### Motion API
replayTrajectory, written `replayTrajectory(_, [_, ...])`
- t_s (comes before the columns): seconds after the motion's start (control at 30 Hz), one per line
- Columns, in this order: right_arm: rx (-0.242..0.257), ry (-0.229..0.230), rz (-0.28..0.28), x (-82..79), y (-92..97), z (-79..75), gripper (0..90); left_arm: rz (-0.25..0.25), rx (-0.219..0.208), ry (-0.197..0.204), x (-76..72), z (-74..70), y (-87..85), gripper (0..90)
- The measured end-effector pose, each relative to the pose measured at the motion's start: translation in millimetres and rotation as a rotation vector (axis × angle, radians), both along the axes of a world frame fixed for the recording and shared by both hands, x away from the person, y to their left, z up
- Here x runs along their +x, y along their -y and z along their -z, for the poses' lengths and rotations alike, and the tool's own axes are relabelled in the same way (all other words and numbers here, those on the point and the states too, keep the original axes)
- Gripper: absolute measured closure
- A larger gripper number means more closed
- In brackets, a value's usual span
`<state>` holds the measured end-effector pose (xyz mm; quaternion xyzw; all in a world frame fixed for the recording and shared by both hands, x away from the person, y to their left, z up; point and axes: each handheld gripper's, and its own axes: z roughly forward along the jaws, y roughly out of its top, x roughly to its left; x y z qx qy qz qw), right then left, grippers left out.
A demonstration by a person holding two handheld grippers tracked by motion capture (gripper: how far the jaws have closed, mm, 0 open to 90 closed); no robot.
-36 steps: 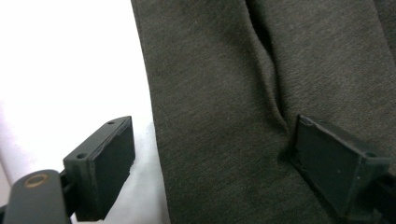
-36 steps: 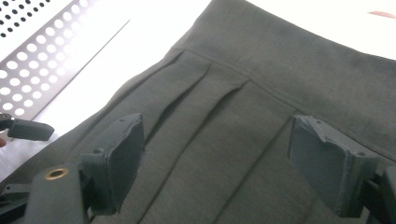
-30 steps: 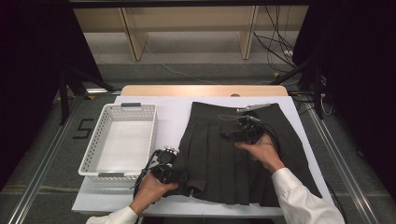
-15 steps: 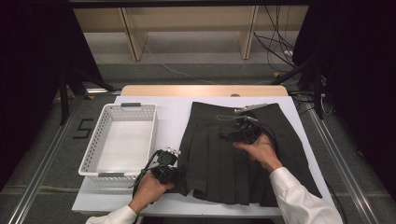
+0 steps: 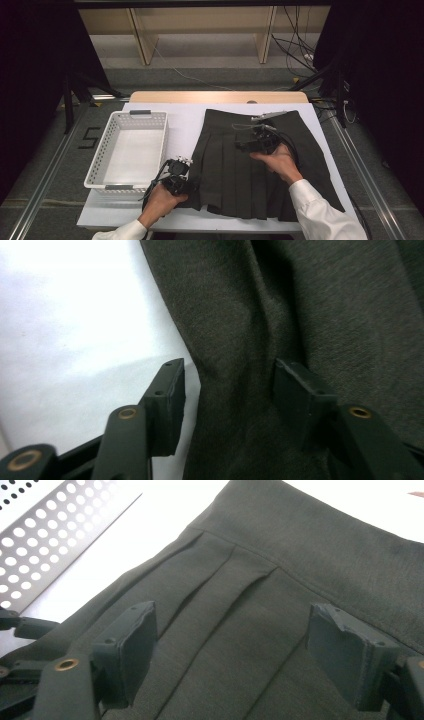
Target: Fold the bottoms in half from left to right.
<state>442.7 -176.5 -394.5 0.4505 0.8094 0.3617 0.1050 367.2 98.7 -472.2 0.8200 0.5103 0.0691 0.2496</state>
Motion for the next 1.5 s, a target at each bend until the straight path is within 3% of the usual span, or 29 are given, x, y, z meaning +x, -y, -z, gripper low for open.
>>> replayTrajectory(0.03, [-0.001,-0.003,0.001,0.0,-0.5,0.3,22.0,0.001,0.008,0.011,0.0,-0.5,0.4,59.9])
replayTrajectory(0.07, [-0.001,-0.003,0.001,0.0,-0.5,0.3,22.0,0.008,0.001,0.013,-0.2,-0.3,1.0,59.9])
replayTrajectory(0.1, [-0.002,-0.006,0.0,0.2,-1.6,0.8,22.1,0.01,-0.003,0.011,-0.5,-0.2,2.7,75.7])
replayTrajectory(0.17, [-0.005,-0.006,-0.004,0.1,-2.4,1.2,22.2,0.016,-0.032,0.01,-0.4,-2.6,1.6,84.4])
replayTrajectory(0.23, [-0.005,-0.005,-0.005,-0.1,-2.8,1.2,22.1,0.023,-0.048,0.015,-0.9,-5.0,0.6,85.5])
replayTrajectory(0.3, [-0.003,-0.005,-0.005,-0.2,-2.3,0.4,22.2,0.018,-0.117,0.01,-2.7,-12.1,-1.6,85.6])
replayTrajectory(0.37, [-0.004,-0.005,-0.002,0.2,-1.6,0.5,22.2,0.02,-0.135,0.032,-4.5,-19.5,-1.5,85.8])
replayTrajectory(0.4, [-0.004,-0.006,-0.001,0.5,-1.2,0.7,22.2,0.023,-0.17,0.047,-5.7,-26.3,-2.0,85.9])
replayTrajectory(0.43, [-0.006,-0.006,0.0,0.7,-0.9,0.8,22.2,0.023,-0.17,0.047,-5.7,-26.3,-2.0,85.9])
replayTrajectory(0.53, [-0.005,-0.004,0.002,2.1,-0.9,-0.3,22.3,0.027,-0.236,0.06,-7.2,-38.1,0.2,86.0])
replayTrajectory(0.6, [0.001,-0.006,0.002,3.5,-1.9,-1.3,22.4,0.043,-0.267,0.086,-8.7,-48.5,7.6,85.9])
replayTrajectory(0.7, [0.016,-0.014,0.0,6.5,-5.0,-2.9,22.5,0.056,-0.28,0.097,-9.4,-54.0,14.4,85.9])
replayTrajectory(0.8, [-0.003,-0.014,-0.007,9.3,-11.2,-5.2,22.6,0.093,-0.316,0.11,-11.4,-65.9,27.4,85.9])
replayTrajectory(1.13, [0.013,-0.045,-0.028,25.3,-34.3,-15.1,23.3,0.15,-0.331,0.144,-11.4,-79.5,55.0,86.1])
replayTrajectory(1.5, [-0.049,-0.099,-0.074,38.9,-64.6,-9.6,23.8,0.176,-0.33,0.172,-13.6,-83.8,67.2,86.1])
